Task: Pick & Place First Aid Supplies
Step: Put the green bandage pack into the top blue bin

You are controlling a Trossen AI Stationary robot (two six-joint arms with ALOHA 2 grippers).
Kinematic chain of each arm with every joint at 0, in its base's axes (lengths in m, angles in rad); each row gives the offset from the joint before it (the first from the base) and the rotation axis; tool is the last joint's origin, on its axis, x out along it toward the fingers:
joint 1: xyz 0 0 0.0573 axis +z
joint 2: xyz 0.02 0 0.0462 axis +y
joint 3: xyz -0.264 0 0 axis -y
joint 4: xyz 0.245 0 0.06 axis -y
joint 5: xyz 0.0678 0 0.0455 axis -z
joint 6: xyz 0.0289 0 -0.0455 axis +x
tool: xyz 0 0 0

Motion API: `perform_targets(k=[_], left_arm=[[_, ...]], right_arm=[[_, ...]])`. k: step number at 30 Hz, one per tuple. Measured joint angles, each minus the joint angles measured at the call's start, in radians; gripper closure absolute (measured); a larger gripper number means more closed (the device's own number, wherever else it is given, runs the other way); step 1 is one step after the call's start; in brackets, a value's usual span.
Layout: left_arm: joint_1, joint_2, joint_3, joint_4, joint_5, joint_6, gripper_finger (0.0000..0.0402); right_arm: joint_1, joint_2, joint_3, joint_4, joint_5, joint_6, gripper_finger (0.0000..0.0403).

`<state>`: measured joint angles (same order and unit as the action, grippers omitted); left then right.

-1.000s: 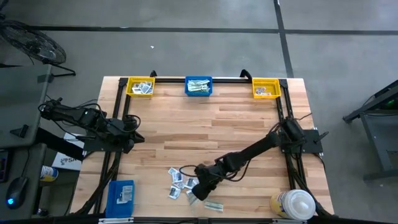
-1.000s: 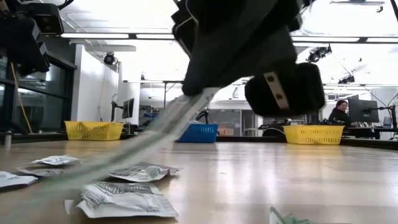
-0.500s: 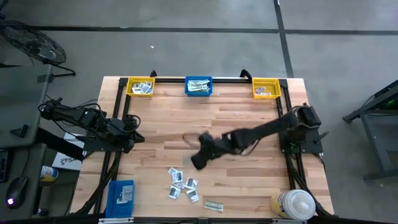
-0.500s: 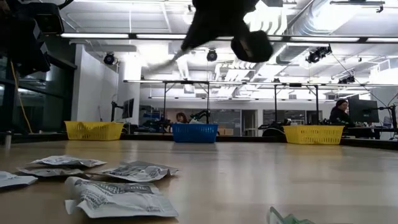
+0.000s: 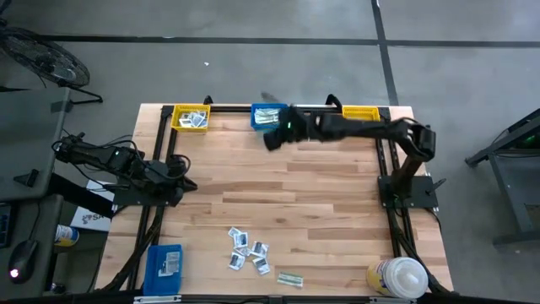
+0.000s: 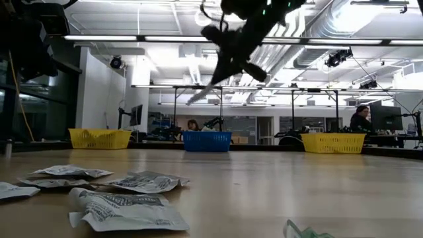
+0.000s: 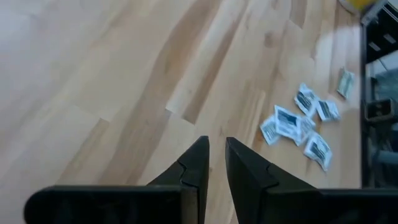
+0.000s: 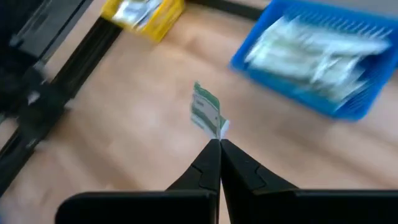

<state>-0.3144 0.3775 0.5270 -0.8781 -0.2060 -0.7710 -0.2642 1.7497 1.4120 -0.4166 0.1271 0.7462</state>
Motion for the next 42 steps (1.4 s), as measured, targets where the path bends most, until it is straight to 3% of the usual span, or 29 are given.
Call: perform_targets(k=[7, 13, 18, 38, 42], left_arm=[[0.0, 0.0, 0.0, 0.023, -0.114, -0.04, 0.0348], [0.0, 0.0, 0.0, 0.024, -0.232, -0.096, 0.0348], [0.0, 0.0, 0.0, 0.056, -0.311, -0.099, 0.0348], [0.0, 0.0, 0.0, 0.068, -0.406, -0.116, 0.0348], [0.0, 0.0, 0.0, 0.068, -0.406, -0.116, 0.0348]], right_arm=[[-0.243, 0.003, 0.0, 0.127, -0.143, -0.116, 0.0403], [-0.364, 0.09, 0.001, 0.268, -0.308, -0.121, 0.0403], [-0.401, 0.194, 0.0, 0.38, -0.426, -0.081, 0.0403], [-0.44, 0.306, 0.0, 0.369, -0.516, -0.084, 0.0402], [-0.441, 0.306, 0.0, 0.369, -0.526, -0.098, 0.0379]])
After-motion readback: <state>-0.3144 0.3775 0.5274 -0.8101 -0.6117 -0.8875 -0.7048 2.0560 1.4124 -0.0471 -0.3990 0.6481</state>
